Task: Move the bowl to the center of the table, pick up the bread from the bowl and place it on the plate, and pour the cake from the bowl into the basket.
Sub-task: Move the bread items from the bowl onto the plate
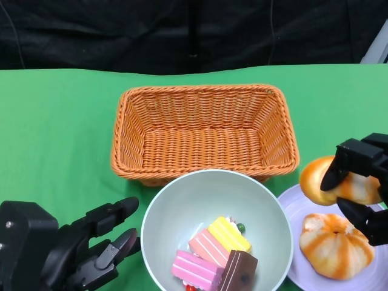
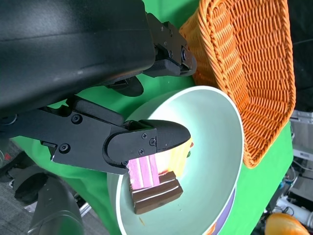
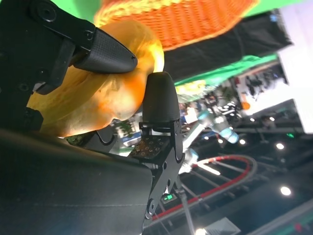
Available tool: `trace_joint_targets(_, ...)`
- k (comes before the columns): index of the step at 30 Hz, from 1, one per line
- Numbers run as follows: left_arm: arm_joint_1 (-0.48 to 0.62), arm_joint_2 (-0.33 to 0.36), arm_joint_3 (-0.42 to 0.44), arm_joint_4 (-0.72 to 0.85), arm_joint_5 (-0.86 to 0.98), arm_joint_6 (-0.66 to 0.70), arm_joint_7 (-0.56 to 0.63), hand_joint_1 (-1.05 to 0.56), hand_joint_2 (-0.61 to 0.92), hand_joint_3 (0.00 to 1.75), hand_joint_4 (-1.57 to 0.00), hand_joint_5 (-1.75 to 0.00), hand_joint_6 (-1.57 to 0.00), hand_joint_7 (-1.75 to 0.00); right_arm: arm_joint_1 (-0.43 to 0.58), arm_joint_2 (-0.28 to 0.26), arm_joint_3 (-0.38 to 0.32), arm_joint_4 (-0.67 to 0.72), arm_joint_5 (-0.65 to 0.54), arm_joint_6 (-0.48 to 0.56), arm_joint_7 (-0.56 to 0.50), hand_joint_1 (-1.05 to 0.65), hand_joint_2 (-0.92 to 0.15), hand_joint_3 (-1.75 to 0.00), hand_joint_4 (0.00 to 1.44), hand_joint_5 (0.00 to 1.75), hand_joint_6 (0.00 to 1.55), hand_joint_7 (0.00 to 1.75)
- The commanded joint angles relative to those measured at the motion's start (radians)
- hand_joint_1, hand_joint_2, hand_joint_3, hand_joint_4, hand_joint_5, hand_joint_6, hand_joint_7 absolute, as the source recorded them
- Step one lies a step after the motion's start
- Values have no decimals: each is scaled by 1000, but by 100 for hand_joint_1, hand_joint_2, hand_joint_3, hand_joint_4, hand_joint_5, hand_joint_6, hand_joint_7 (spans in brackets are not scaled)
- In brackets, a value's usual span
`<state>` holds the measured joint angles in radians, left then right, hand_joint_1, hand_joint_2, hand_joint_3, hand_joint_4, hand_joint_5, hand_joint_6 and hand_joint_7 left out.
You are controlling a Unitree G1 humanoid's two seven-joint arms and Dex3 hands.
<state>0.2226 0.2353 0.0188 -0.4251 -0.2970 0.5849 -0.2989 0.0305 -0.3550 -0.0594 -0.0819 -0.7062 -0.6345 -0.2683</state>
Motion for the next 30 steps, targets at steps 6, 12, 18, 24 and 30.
trace_joint_targets(6, 14, 17, 0, -36, -3, 5, 0, -50, 92, 52, -24, -52, -29, 0, -28, -61, 34, 154, -77, 26, -70, 1, -2, -163, 105, 175, 97, 152)
trace_joint_targets(12, 17, 14, -4, -36, 0, 8, 5, -51, 92, 51, -24, -52, -29, 0, -72, -78, 101, 287, -78, 25, -72, 0, -9, -159, 101, 172, 98, 143)
trace_joint_targets(18, 23, 12, -8, -44, 5, 19, 19, -51, 92, 52, -25, -52, -29, 0, -108, -73, 178, 322, 19, 161, 163, -7, -50, -80, 91, 105, 95, 45)
trace_joint_targets(24, 33, 14, -11, -48, 7, 4, 14, -50, 92, 53, -24, -51, -28, 0, -70, -110, 207, 159, 106, 365, 462, -48, -91, -12, 23, 36, 31, 1)
trace_joint_targets(30, 34, 27, -17, -56, 31, -10, 19, -50, 92, 54, -24, -50, -28, 0, -25, -139, 201, 15, 97, 468, 549, -50, -92, -10, 21, 34, 29, 0)
